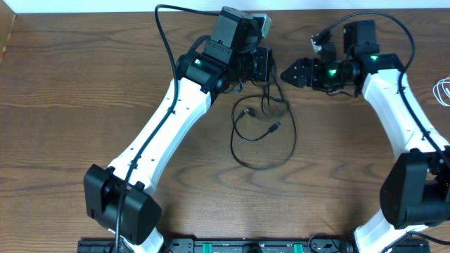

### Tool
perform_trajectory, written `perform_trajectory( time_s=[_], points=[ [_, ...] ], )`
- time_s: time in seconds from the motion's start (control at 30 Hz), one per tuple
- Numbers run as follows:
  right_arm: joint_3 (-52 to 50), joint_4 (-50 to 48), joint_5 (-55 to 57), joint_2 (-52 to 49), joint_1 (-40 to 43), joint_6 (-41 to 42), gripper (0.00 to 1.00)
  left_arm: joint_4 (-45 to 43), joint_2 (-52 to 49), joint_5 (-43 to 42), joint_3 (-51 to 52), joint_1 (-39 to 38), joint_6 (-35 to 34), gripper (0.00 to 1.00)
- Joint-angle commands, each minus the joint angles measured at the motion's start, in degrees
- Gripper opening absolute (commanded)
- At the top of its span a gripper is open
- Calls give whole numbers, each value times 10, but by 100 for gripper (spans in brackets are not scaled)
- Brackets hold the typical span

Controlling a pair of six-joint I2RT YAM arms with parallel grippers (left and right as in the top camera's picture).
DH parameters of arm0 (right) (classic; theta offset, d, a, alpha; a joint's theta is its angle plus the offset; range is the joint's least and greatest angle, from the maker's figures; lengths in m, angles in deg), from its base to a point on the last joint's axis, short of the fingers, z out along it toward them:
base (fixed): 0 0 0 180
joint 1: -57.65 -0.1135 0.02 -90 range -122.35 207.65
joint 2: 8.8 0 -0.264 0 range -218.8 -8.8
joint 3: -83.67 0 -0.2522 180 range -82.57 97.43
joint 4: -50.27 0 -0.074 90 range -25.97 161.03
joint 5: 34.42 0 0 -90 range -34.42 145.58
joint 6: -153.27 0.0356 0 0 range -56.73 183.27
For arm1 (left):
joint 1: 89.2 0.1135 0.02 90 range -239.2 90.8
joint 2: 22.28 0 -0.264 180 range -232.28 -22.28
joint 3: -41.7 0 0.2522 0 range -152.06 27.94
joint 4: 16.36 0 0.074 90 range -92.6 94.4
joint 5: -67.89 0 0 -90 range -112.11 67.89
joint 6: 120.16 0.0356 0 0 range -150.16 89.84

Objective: Untangle cables

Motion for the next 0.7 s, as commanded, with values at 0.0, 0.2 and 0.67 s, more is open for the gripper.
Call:
perform_trajectory(
  time_s=[0.0, 0.2, 0.67],
  points=[
    [5, -8, 10, 15, -23, 21, 80, -4, 42, -21, -6, 0, -8, 8],
    [5, -14, 42, 15, -31, 36, 80, -16, 110, -19, -6, 0, -7, 8],
    [5, 0, 119, 15, -31, 123, 76, 87, 76, 60, -3, 0, -7, 33]
  ],
)
